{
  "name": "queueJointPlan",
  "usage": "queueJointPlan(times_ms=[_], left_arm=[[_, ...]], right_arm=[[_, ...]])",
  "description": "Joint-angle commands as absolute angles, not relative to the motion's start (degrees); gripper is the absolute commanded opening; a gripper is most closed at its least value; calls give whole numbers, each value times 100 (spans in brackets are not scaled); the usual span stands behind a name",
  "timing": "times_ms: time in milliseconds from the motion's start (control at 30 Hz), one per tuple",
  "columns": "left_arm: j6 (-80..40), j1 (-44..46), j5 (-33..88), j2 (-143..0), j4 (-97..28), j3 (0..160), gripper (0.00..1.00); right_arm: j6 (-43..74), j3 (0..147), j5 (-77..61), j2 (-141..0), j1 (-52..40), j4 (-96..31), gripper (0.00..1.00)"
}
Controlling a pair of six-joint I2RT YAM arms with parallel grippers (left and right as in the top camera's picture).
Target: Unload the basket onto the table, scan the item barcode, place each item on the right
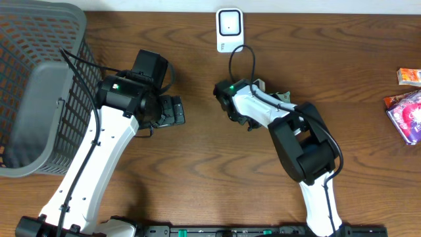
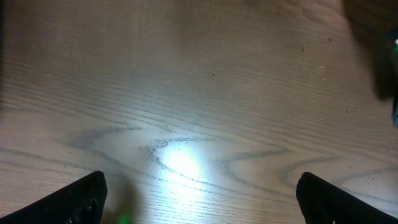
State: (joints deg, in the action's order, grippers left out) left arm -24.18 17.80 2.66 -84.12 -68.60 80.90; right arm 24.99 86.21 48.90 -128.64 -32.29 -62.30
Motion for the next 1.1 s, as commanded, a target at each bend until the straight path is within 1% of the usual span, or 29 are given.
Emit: queueJointPlan(times_ms=[0, 100, 233, 333, 433, 500, 633, 700, 800, 967, 1067], left_arm=[[-2386, 1796, 217, -8420, -6877, 8066, 98], [-2386, 1796, 217, -8420, -6877, 8066, 98], [-2386, 1796, 215, -8420, -6877, 8066, 98], [-2386, 1796, 217, -8420, -6877, 8066, 98], [-2386, 1796, 215, -8420, -6877, 8066, 98], [-2386, 1796, 217, -8420, -6877, 8066, 98], [-2386, 1796, 217, -8420, -6877, 8066, 98], [-2386, 1796, 217, -8420, -6877, 8066, 98], [-2386, 1796, 215, -8420, -6877, 8066, 98], [-2386, 1796, 217, -8420, -6877, 8066, 98], [-2386, 1796, 215, -8420, -6877, 8066, 98]], right_arm=[[2613, 8602, 4403, -13192, -2998, -6104, 41], [2617, 8626, 3918, -13185, -2834, -6042, 2], [2617, 9035, 3044, -13128, -2606, -6248, 1], [2373, 9555, 1990, -12951, -2434, -6477, 1], [1496, 10151, -1, -12702, -2182, -6517, 1], [1111, 10457, -1334, -12567, -1970, -6514, 1], [878, 10602, -3667, -12460, -1431, -6501, 1], [714, 10468, -4550, -12503, -1201, -6416, 1], [720, 9878, -5581, -12527, -891, -5835, 1], [1184, 8519, -6678, -12527, -427, -4609, 1], [1479, 7734, -7057, -12527, -64, -3872, 1]])
